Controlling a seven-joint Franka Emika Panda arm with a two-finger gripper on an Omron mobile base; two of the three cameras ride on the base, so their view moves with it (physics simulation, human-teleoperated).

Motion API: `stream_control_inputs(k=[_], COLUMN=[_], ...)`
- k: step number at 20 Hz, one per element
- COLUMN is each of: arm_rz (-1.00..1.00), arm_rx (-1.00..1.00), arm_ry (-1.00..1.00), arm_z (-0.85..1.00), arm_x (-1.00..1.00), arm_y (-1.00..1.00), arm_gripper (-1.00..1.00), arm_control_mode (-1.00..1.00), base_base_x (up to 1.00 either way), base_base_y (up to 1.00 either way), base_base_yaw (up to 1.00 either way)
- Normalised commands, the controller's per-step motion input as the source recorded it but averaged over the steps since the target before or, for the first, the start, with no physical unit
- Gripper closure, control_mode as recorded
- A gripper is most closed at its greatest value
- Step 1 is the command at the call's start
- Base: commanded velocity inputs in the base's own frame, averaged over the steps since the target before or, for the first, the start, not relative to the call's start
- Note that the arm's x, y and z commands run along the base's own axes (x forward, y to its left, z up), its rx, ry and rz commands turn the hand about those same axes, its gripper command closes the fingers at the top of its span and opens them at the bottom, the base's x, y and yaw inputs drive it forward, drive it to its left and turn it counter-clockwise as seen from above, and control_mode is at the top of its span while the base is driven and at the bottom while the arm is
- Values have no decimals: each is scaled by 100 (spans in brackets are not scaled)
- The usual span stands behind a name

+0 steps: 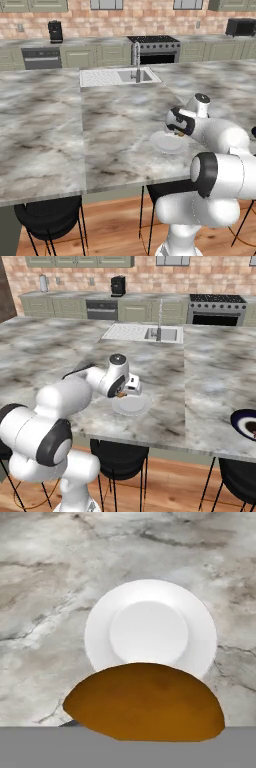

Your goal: Transport the fish and mushroom to the fridge. Place the fish on the rack containing meat and place the mushroom on the rack containing the vegetable, ensuring meats and vegetables are on different racks.

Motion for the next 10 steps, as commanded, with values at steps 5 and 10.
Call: stream_control_inputs(k=[5,10], arm_rz=[6,-7], arm_rx=[-1,0], arm_ry=[0,0], arm_z=[64,58], arm_x=[-45,-36], arm_y=[2,4], arm_gripper=[100,100], arm_control_mode=[-100,-100], base_base_x=[0,0], base_base_y=[0,0], base_base_yaw=[0,0])
